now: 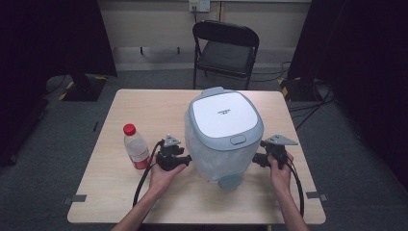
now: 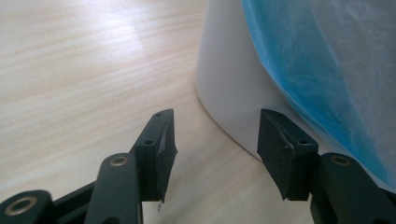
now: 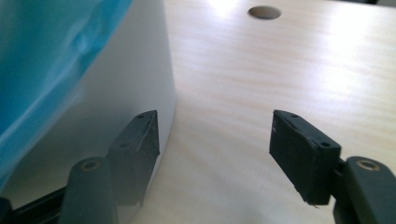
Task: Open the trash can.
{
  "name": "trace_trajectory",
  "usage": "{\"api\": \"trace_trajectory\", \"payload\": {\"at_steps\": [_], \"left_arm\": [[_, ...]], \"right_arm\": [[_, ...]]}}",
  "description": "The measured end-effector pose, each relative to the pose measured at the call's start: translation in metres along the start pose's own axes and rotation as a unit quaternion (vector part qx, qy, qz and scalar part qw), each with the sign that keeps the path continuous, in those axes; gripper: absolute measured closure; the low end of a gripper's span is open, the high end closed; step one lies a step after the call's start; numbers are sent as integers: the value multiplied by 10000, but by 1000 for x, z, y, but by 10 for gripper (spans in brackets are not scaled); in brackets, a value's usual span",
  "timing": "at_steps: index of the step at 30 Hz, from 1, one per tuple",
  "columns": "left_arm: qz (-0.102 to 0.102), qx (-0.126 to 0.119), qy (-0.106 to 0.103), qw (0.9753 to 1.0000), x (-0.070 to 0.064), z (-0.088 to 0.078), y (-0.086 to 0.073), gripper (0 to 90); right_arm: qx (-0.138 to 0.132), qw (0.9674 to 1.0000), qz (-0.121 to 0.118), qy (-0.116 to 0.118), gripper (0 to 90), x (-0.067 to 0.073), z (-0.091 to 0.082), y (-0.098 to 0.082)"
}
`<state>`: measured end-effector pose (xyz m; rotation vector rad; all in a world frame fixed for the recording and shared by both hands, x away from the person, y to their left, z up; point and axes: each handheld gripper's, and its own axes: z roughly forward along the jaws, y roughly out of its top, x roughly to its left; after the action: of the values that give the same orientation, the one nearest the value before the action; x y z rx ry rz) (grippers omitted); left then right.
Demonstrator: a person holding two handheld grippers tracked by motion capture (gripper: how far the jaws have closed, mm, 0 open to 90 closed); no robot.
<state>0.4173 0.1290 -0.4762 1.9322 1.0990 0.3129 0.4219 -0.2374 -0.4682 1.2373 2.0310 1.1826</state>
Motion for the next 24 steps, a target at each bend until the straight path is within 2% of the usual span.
{"api": "trace_trajectory", "payload": {"at_steps": [2, 3, 4, 5, 7, 8, 9, 10, 11, 13, 14, 15, 18, 19, 20, 21, 23, 24], "left_arm": [[34, 52, 40, 10000, 2, 5, 5, 466], [125, 110, 50, 9998, 2, 6, 8, 474], [125, 110, 50, 9998, 2, 6, 8, 492], [170, 82, 43, 9998, 2, 7, 8, 520], [210, 67, -11, 9998, 3, 7, 8, 540], [159, 45, -58, 9998, 3, 7, 8, 551], [160, 45, -137, 9998, 5, 6, 7, 599], [160, 45, -137, 9998, 5, 6, 7, 613], [253, 69, -215, 9994, 2, 6, 7, 652], [531, 172, -218, 9982, -5, 3, 6, 669], [531, 172, -218, 9982, -5, 3, 6, 675], [568, 208, -302, 9977, -9, 1, 5, 674], [678, 245, -279, 9970, -11, -2, 5, 677], [669, 262, -373, 9967, -11, -3, 4, 677], [754, 300, -315, 9962, -12, -6, 3, 677], [778, 310, -432, 9956, -15, -10, 2, 678], [830, 295, -430, 9952, -16, -14, 0, 678], [769, 297, -550, 9951, -17, -18, -3, 679]], "right_arm": [[-132, 9998, 121, 13, 373, -3, 5, 4], [-195, 9993, 229, 224, 504, -4, 8, 5], [-195, 9993, 229, 224, 504, -4, 8, 5], [-172, 9994, 159, 268, 631, 1, 5, 5], [-159, 9993, 120, 318, 652, 3, 4, 5], [-135, 9994, 59, 299, 652, 6, 1, 4], [-84, 9991, 4, 419, 627, 10, -7, 1], [-84, 9991, 4, 419, 627, 10, -7, 1], [-95, 9991, 34, 419, 620, 12, -12, -4], [-108, 9991, 72, 395, 628, 13, -16, -6], [-108, 9991, 72, 395, 628, 13, -16, -6], [-111, 9991, 57, 395, 654, 14, -20, -9], [-86, 9992, -23, 402, 692, 16, -24, -9], [-57, 9991, -69, 407, 692, 18, -26, -10], [-49, 9991, -100, 414, 698, 18, -27, -10], [-23, 9988, -144, 468, 701, 21, -31, -12], [-29, 9987, -168, 471, 707, 21, -32, -12], [-25, 9985, -168, 522, 717, 23, -34, -13]]}}
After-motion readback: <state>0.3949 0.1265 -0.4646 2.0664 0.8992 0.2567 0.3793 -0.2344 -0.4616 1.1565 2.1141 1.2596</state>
